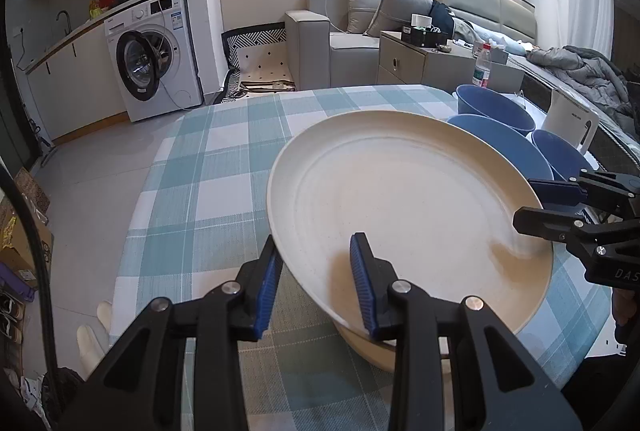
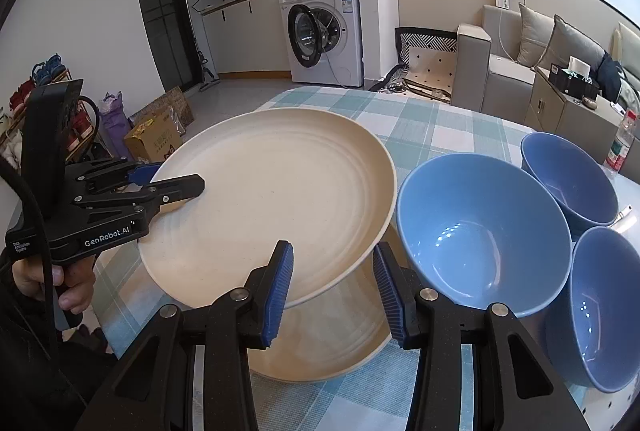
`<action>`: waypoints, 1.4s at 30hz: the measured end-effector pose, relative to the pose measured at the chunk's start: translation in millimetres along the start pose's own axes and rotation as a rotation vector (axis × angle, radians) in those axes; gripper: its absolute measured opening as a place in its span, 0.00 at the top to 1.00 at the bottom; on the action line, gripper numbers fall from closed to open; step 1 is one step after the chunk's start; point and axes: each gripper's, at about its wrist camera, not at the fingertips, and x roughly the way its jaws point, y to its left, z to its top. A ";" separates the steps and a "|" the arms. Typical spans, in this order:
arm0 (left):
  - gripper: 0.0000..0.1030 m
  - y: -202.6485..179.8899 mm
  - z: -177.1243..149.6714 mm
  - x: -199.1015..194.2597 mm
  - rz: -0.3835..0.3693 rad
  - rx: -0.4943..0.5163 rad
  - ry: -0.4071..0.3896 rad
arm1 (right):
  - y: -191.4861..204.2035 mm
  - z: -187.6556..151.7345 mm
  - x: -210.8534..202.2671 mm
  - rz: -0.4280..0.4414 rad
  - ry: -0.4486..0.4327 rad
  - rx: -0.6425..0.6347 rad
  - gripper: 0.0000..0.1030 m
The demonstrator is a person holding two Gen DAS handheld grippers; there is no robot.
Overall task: Organize plates and bowls
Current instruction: 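Lower the held cream plate onto the other cream plate with both tools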
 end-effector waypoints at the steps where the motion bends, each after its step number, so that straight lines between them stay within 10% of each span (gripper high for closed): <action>1: 0.69 0.0 -1.7 0.1 -0.004 0.000 0.000 | 1.2 -2.4 0.4 -0.005 -0.003 -0.003 0.58; 42: 0.68 -20.2 -44.7 27.8 -0.032 0.073 0.065 | -0.2 -62.3 28.1 -0.082 0.056 0.028 0.58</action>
